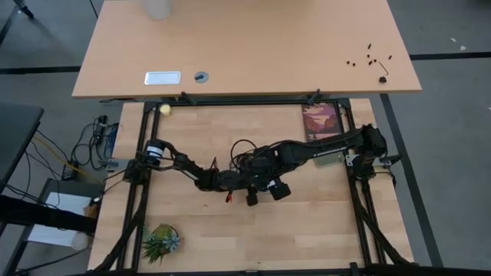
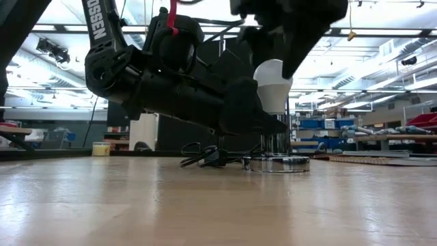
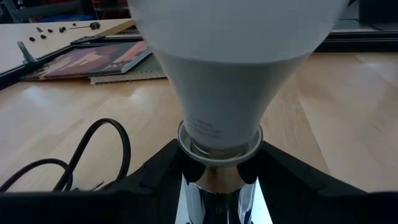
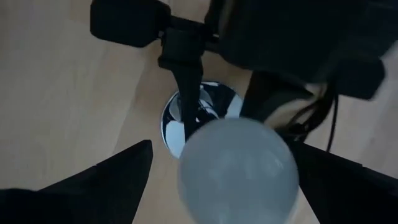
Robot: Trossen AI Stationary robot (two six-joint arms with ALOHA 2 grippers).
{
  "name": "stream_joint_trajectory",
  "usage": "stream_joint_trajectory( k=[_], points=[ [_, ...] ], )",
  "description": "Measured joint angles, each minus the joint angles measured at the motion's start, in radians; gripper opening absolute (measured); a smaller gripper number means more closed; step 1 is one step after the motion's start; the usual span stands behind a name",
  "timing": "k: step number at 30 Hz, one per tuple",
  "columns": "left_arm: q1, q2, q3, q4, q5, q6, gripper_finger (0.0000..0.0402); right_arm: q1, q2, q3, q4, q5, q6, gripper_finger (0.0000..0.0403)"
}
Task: Screw lightbulb
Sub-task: Insert the lightbulb into the silver lamp
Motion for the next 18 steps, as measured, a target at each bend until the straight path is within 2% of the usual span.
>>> stream_joint_trajectory(
  k=[18],
  points=[
    [-0.001, 0.0, -0.002, -0.001, 0.003, -0.016, 0.0184, -0.039, 0.072, -0.001, 0.019, -0.034, -0.021, 0.0373]
  ],
)
